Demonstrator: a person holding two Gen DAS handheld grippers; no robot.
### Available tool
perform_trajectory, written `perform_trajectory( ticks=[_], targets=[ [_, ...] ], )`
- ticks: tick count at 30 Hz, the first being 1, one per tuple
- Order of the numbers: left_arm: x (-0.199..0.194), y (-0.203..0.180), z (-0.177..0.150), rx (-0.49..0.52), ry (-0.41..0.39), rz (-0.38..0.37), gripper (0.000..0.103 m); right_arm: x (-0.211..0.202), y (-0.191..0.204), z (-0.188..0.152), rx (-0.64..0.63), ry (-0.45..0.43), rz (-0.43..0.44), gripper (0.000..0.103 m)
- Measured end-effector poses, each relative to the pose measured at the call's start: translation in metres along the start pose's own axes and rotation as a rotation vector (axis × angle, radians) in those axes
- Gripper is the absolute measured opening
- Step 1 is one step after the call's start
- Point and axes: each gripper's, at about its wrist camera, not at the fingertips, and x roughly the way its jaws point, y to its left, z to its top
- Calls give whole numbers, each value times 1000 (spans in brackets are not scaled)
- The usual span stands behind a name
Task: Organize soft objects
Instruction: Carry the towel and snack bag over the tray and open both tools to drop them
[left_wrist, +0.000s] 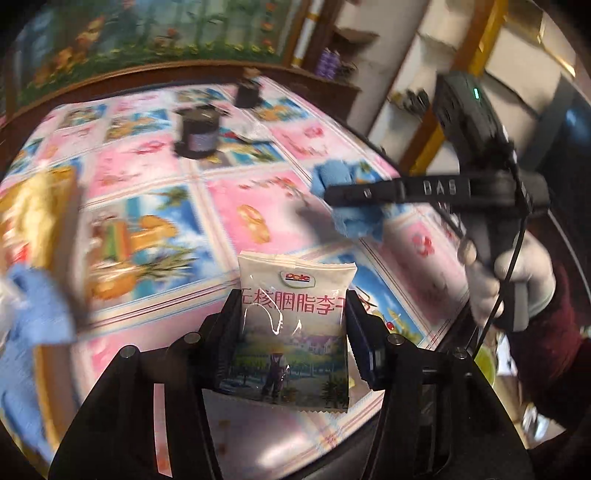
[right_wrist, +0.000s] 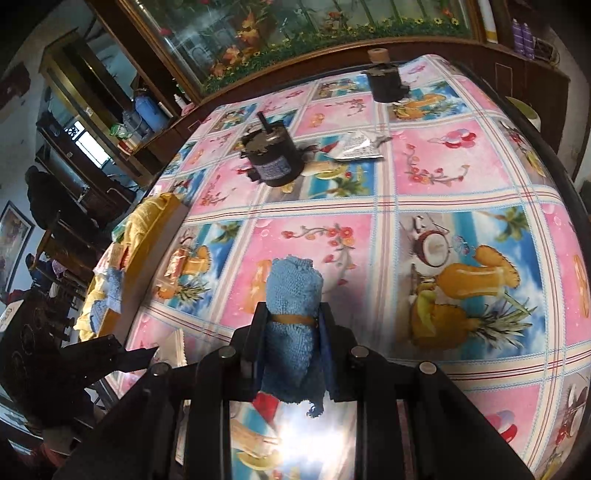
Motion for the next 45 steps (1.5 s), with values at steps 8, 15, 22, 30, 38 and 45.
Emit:
perform_trajectory(
  ticks=[8,15,22,30,38,45],
  targets=[
    [-106,81,-24,-179,-157,268,54,25,82,7,-111,34,135,24],
    [-136,157,-40,-322,-184,458,54,61,151,24,-166,72,230,24],
    [-122,205,-47,-390,-150,540,55,112,218,53,-230,104,236,24],
    [-120,213,-51,-444,-168,539,63,184,254,89,-235,146,137,27],
    [-129,208,-51,-478,-226,556,64,196,252,102,-165,126,146,31],
    [-130,185,-45,-423,-226,728,64,157,246,96,-185,47,162,35]
  ],
)
